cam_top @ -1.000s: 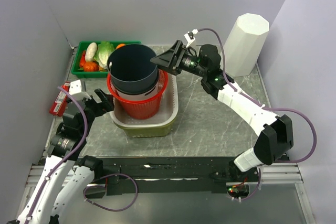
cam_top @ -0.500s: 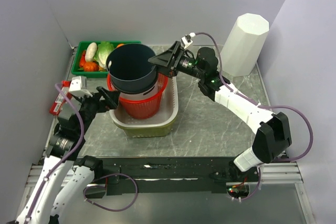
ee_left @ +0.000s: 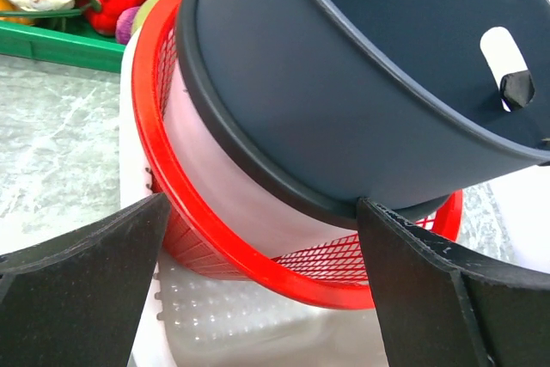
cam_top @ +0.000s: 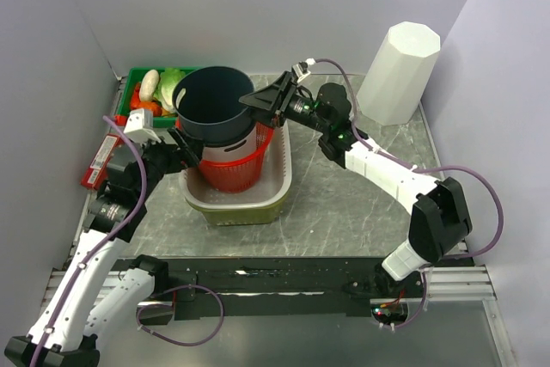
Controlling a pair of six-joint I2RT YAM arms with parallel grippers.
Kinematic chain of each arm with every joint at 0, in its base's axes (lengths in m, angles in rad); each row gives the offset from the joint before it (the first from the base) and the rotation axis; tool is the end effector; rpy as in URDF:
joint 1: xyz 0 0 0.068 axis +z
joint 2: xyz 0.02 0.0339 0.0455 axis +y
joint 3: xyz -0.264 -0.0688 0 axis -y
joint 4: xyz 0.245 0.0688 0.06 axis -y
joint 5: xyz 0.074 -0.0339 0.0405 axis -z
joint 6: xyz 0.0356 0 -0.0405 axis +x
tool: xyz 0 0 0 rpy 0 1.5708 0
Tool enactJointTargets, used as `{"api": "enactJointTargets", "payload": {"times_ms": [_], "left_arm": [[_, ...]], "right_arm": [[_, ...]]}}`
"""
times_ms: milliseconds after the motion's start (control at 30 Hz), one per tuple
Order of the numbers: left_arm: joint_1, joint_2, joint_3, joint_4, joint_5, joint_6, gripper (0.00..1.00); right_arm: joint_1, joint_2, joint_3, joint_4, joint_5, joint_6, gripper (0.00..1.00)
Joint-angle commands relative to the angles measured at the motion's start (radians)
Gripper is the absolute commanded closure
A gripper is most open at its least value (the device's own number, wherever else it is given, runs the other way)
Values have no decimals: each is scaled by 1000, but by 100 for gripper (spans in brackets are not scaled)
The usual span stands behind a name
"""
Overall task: Turn the large container upside down
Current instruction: Pick up the container from the container.
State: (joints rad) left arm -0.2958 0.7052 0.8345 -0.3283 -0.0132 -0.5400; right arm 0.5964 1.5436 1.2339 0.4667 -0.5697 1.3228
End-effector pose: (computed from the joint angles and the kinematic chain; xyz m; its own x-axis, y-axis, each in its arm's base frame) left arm 0.1547 -0.0467 0.3540 -0.3057 -0.4443 -0.8421 0.1422 0.8532 -0.5018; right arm 0.2930 0.2221 0.3761 -0.8540 0.4069 -0.3242 -0.3497 0.0124 0.9368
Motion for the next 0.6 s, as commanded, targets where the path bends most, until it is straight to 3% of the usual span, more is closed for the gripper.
{"api": "enactJointTargets", "payload": {"times_ms": [0,233,567], "left_arm": [[1,19,-15,31,38,-21,4],[1,14,-57,20,76,28,3],[1,27,-81,-17,90,124,4]], "right_arm": [[16,9,1,167,-15,38,32],[43,55,19,199,-2,62,25],[68,105,9,283,73,136,28]]}}
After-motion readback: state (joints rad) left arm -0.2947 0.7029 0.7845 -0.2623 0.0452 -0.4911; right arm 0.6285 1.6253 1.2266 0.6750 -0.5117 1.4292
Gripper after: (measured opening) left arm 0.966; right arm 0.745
